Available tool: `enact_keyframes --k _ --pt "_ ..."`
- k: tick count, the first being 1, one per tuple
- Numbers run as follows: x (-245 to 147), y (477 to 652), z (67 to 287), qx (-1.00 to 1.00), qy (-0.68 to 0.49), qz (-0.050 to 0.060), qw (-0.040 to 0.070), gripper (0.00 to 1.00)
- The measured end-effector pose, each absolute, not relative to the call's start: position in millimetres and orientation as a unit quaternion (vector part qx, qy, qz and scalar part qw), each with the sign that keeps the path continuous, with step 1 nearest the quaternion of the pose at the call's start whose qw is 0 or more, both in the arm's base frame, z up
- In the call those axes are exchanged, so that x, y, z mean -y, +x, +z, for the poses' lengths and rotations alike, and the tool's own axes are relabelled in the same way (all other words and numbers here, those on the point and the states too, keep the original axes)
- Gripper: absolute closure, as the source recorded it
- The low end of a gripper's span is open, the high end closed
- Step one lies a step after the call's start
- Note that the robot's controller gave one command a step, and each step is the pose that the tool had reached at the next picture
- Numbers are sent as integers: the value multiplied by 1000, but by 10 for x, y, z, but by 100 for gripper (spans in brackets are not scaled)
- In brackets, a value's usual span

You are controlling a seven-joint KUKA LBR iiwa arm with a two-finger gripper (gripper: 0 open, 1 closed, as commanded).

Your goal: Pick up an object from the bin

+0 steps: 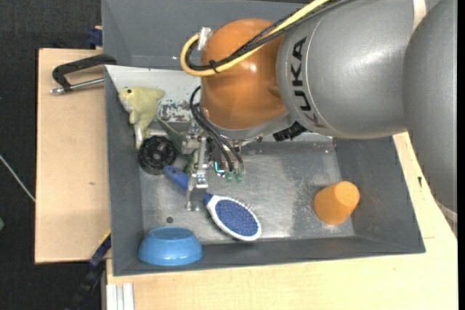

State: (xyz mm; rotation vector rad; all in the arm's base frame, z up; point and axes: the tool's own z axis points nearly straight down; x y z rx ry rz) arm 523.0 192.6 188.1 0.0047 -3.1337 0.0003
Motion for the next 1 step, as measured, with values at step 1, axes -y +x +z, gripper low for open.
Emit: enact_keyframes --k 1 --pt "-1592 5230 718 981 -194 -2 -2 0"
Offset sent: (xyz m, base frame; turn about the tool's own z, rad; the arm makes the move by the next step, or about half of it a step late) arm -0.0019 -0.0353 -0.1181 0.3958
